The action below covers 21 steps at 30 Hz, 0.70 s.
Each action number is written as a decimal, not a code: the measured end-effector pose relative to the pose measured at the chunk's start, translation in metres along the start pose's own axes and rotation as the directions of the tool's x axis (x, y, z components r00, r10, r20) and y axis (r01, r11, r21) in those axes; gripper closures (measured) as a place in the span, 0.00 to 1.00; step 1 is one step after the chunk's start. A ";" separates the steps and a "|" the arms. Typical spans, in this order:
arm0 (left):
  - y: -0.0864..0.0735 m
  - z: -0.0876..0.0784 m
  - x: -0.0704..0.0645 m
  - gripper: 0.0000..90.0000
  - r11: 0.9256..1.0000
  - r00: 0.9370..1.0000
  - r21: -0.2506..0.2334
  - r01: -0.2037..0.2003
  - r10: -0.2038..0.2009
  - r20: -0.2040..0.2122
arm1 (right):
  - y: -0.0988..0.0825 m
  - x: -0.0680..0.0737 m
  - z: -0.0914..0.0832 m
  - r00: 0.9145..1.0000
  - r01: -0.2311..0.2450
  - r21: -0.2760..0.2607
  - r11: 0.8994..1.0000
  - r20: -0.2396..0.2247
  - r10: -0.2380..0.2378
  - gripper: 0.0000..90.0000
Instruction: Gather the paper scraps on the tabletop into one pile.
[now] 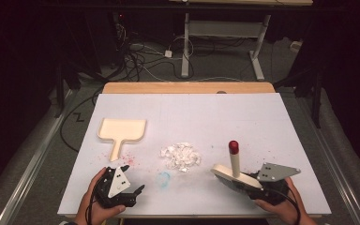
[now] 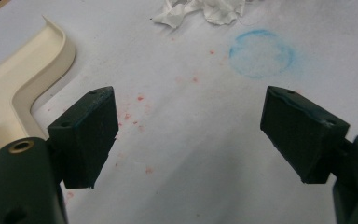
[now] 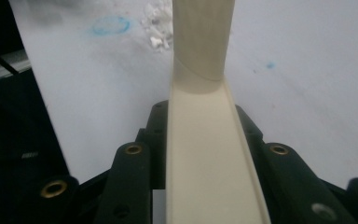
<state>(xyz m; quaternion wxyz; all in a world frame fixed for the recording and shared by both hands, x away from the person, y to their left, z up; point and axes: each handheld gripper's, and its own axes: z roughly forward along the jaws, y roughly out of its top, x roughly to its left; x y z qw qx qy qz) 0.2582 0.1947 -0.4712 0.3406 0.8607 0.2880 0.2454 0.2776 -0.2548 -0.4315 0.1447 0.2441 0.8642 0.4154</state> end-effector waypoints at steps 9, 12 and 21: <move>-0.001 0.000 0.001 0.20 1.000 1.000 0.004 -0.003 0.003 0.004 | 0.044 0.007 0.051 0.998 0.068 -0.064 0.996 -0.011 -0.069 0.76; -0.002 0.000 0.002 0.20 1.000 1.000 0.003 0.000 0.000 0.005 | 0.056 0.008 0.058 0.997 0.075 -0.093 0.993 -0.012 -0.076 0.76; -0.003 -0.004 0.000 0.20 1.000 1.000 -0.002 0.001 -0.001 -0.003 | 0.050 0.002 0.027 0.998 0.062 -0.117 0.991 -0.005 -0.063 0.76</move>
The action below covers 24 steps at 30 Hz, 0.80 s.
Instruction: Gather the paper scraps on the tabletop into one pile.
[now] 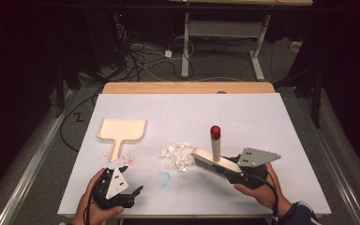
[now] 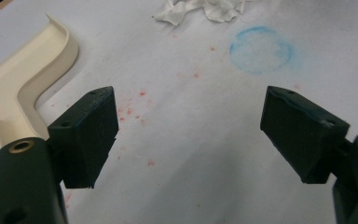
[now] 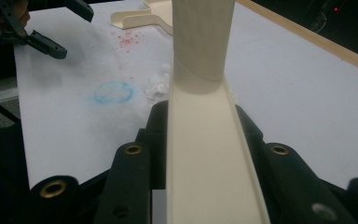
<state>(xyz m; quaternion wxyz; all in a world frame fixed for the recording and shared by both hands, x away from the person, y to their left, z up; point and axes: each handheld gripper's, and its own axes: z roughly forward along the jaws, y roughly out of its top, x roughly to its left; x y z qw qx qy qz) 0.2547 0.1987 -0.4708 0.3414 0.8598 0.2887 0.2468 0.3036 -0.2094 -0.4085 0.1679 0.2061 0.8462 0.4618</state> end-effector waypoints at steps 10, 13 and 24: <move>0.001 0.000 0.000 0.20 1.000 1.000 0.004 -0.005 0.005 0.002 | -0.026 -0.013 -0.058 0.999 -0.035 0.049 0.998 0.038 0.033 0.76; 0.001 0.000 0.000 0.20 1.000 1.000 0.003 -0.005 0.005 0.002 | -0.037 -0.012 -0.068 0.999 -0.032 0.085 0.996 0.037 0.029 0.76; 0.003 0.005 -0.002 0.20 1.000 1.000 0.010 -0.012 0.012 0.013 | -0.039 -0.010 -0.039 1.000 -0.008 0.131 0.991 0.027 0.004 0.76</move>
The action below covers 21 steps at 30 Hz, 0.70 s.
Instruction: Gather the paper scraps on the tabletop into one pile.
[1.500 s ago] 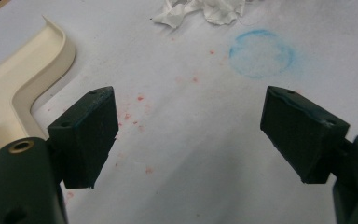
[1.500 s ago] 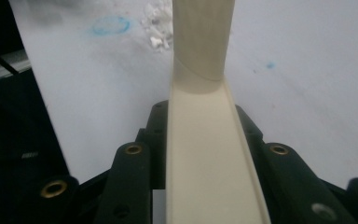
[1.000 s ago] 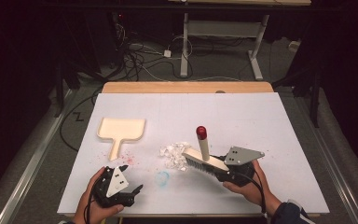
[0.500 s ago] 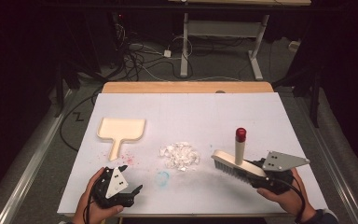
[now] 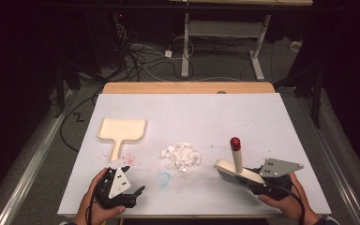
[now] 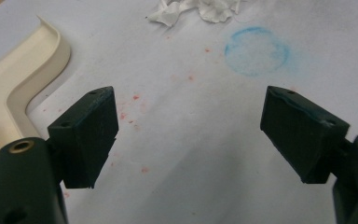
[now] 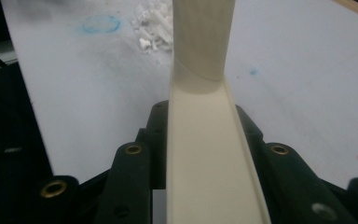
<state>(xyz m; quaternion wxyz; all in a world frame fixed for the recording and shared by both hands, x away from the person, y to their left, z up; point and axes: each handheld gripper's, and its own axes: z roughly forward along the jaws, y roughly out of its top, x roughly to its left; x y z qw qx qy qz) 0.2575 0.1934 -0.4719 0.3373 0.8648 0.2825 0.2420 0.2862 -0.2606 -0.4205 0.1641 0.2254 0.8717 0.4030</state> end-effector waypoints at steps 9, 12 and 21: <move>-0.001 0.000 0.001 0.20 1.000 1.000 0.000 0.001 -0.001 0.004 | 0.044 0.007 0.054 0.995 0.095 -0.061 0.994 -0.020 -0.096 0.76; -0.002 0.000 0.000 0.20 1.000 1.000 0.004 -0.005 0.005 0.008 | 0.049 0.009 0.053 0.993 0.105 -0.076 0.992 -0.038 -0.108 0.76; -0.001 -0.003 -0.001 0.20 1.000 1.000 -0.001 -0.009 0.009 0.000 | 0.032 -0.006 0.006 0.999 0.018 -0.119 0.993 0.033 -0.014 0.76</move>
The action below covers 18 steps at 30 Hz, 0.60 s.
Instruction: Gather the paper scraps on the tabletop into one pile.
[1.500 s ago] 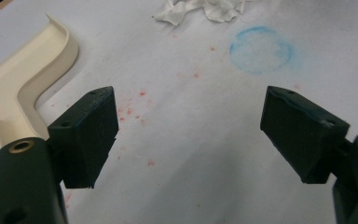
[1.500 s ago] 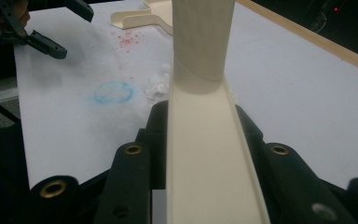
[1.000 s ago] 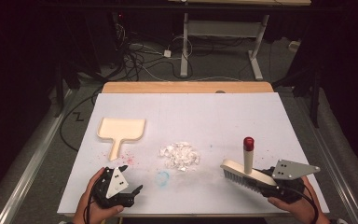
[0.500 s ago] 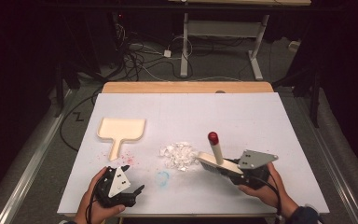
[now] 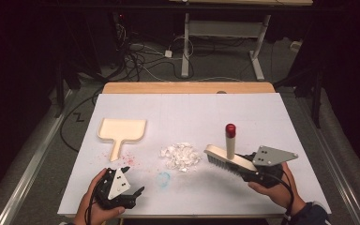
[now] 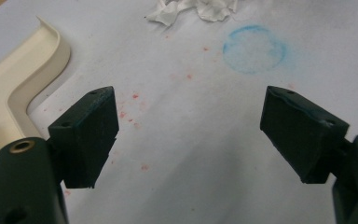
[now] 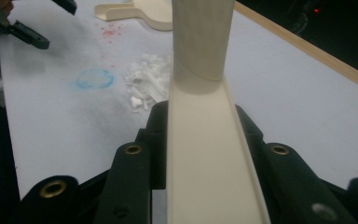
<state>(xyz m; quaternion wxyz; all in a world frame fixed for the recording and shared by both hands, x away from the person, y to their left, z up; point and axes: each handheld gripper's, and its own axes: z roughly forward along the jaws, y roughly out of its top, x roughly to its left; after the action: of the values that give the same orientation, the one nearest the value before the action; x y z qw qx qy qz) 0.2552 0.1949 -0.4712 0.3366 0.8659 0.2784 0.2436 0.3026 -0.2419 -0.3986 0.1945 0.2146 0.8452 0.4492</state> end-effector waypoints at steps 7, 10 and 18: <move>0.001 0.001 0.000 0.20 1.000 1.000 0.002 -0.004 0.004 0.004 | -0.022 -0.002 0.001 0.997 -0.059 0.094 0.994 0.061 0.054 0.76; 0.001 0.001 0.000 0.20 1.000 1.000 0.000 -0.007 0.007 0.006 | -0.024 -0.002 0.015 0.997 -0.074 0.092 0.993 0.036 0.071 0.76; 0.001 0.004 0.000 0.20 1.000 1.000 0.004 -0.004 0.004 0.015 | -0.002 0.017 0.052 1.000 -0.029 0.042 0.999 -0.008 0.029 0.76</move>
<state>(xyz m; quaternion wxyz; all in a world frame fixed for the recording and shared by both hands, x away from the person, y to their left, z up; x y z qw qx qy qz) 0.2583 0.1922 -0.4729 0.3363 0.8691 0.2746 0.2372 0.3155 -0.1988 -0.4292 0.1796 0.2289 0.8520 0.4353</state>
